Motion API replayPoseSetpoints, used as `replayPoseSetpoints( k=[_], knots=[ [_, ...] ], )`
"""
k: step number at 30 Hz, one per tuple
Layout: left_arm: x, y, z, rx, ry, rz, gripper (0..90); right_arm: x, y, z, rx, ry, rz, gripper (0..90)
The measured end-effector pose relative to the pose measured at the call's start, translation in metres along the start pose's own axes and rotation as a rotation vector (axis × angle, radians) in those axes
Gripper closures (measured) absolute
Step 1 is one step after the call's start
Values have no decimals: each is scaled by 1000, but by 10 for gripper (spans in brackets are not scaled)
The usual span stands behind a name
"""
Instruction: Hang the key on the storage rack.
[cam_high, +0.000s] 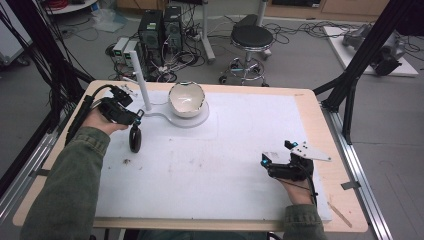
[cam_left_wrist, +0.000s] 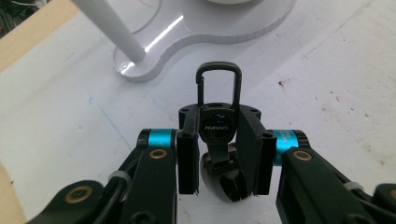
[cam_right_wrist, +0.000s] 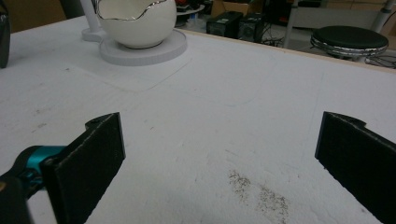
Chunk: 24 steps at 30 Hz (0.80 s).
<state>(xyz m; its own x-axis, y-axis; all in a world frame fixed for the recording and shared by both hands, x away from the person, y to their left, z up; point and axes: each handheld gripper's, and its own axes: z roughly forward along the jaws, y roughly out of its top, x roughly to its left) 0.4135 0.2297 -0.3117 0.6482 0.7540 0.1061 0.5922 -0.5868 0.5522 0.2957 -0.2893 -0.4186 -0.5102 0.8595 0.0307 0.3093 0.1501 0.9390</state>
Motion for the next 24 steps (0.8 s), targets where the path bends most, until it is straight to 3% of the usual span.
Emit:
replayPoseSetpoints(
  k=[7,11,14,24],
  knots=[
    [5,0,-13,-28,-10,9,701,0,0,0,-2,-2,-2,5],
    [10,2,-19,-42,-58,15,700,-1,0,0,-3,-2,1,5],
    [15,7,-28,-53,-69,18,700,-1,0,0,-4,-3,4,5],
    [23,21,-54,-79,-42,21,700,-1,1,-1,-10,-3,2,5]
  ],
)
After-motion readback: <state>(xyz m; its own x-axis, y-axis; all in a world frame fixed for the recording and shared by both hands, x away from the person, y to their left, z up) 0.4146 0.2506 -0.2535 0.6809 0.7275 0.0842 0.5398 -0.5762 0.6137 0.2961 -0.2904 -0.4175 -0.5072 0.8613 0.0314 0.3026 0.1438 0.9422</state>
